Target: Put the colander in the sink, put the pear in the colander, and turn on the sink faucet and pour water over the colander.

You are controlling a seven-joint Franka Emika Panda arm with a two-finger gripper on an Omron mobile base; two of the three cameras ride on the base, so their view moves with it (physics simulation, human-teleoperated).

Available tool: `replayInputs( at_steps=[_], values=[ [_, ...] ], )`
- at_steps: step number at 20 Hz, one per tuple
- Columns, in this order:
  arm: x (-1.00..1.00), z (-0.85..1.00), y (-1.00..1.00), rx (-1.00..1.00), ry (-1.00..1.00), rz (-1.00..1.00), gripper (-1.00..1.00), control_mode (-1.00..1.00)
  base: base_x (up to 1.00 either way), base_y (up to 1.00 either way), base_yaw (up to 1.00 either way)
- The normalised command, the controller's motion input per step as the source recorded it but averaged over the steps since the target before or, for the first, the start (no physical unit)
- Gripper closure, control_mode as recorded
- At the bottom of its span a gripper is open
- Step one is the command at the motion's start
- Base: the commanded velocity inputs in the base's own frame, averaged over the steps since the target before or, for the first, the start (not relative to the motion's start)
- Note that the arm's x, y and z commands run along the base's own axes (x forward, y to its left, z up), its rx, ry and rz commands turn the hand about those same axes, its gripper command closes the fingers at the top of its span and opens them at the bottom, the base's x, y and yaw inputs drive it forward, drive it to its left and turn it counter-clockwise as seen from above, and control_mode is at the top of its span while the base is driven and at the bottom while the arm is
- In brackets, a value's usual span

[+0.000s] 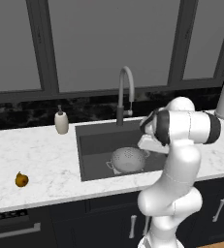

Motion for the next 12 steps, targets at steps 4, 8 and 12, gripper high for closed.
replayInputs(
  at_steps=[4,8,12],
  values=[
    [-0.81,0.49,0.06,0.03,-0.23,0.01,-1.00,-1.00,0.00,0.00,0.00],
    [-0.62,0.71,0.22,0.00,-0.17,0.04,-1.00,-1.00,0.00,0.00,0.00],
    [-0.55,0.76,0.47,0.00,-0.05,0.06,-1.00,-1.00,0.00,0.00,0.00]
  ],
)
